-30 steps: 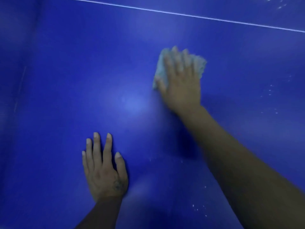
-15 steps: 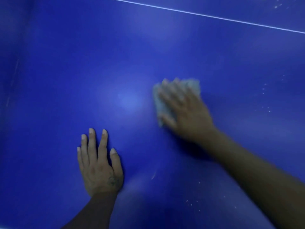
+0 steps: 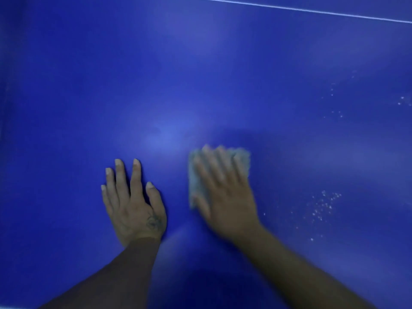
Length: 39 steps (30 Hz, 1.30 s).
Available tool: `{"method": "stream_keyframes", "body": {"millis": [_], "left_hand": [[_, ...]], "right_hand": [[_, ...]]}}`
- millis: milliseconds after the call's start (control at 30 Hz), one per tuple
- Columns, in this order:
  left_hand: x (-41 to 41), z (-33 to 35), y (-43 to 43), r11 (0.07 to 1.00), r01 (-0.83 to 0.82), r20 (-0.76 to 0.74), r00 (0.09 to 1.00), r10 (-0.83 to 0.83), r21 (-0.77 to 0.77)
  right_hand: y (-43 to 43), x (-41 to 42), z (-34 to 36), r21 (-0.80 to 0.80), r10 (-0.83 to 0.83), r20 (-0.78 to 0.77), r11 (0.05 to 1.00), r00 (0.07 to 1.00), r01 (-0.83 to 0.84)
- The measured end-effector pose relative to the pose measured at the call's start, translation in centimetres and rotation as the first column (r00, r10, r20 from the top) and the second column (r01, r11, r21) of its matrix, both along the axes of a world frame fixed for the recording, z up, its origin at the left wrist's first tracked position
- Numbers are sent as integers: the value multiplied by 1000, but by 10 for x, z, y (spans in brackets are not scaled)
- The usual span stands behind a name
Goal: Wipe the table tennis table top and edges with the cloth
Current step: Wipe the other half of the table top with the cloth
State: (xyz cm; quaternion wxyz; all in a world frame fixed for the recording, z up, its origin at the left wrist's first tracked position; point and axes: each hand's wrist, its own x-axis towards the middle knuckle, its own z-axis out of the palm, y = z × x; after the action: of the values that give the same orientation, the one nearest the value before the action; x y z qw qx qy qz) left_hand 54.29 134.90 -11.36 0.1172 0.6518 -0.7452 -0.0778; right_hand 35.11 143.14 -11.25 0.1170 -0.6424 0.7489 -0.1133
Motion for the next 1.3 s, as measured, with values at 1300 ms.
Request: {"method": "stream_keyframes", "body": {"millis": [1300], "left_hand": [[1,5,2,1000,13,-67,998,-15,-27]], "right_hand": [[9,-8,6,80,-580,-75,807,811,585]]}}
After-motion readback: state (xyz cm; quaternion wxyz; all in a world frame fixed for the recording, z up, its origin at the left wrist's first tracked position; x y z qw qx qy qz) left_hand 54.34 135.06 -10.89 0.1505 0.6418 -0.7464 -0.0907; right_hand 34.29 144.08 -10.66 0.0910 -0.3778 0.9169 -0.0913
